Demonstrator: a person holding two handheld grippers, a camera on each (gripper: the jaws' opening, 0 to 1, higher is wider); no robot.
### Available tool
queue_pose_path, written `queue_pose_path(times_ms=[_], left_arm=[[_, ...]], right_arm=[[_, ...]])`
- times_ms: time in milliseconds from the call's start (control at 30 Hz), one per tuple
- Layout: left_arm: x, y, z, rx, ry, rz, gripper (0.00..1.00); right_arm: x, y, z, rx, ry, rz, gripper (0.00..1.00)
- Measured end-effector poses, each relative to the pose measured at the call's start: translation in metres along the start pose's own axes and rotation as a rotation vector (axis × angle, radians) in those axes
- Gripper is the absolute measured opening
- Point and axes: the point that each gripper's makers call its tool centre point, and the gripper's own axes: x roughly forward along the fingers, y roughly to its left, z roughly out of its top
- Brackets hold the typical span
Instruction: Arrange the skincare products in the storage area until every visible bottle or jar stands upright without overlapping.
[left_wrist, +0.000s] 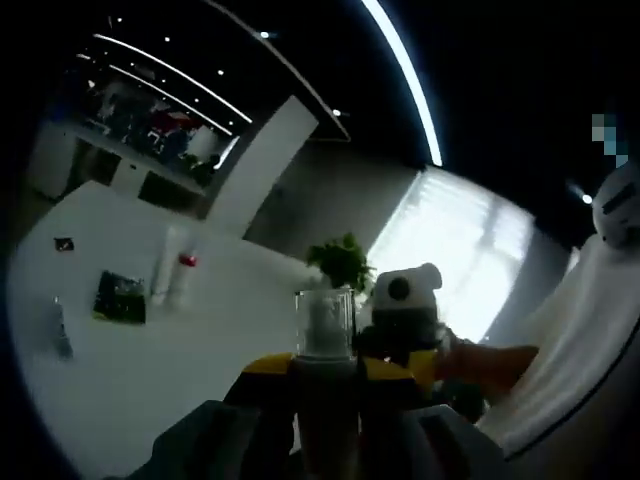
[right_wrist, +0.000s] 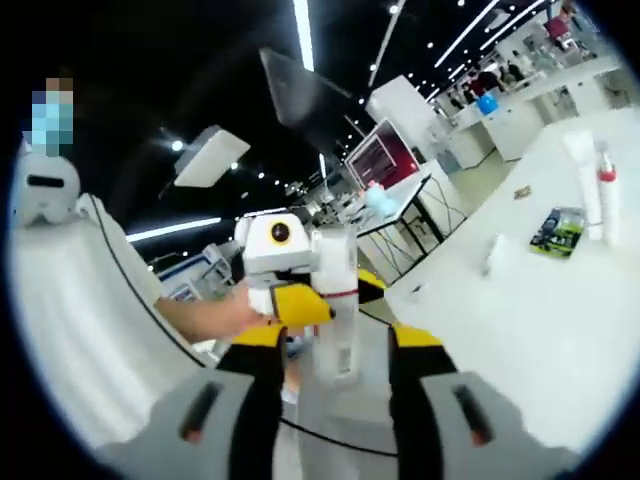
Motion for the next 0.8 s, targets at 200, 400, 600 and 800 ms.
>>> queue_pose_path(times_ms=[200, 400, 600, 800], left_arm=[[0.004, -0.006, -0.027, 0.104, 0.103, -0.027, 0.24], [0.017, -0.012, -0.048, 0.154, 0.186, -0.058, 0.24], [0.026, -0.017, -0.063, 0.206, 0.245, -0.068, 0.24], [0.029, -0.018, -0.071, 0.235, 0.265, -0.064, 0.24]], right_arm=[[0.0, -0.003, 0.004, -0.182, 0.169, -0.008, 0.4], [0.004, -0.006, -0.011, -0.286, 0.417, 0.062, 0.36], [-0.005, -0.015, -0.042, -0.377, 0.681, 0.105, 0.28], [0.002, -0.008, -0.049, -0.395, 0.739, 0.163, 0.22]])
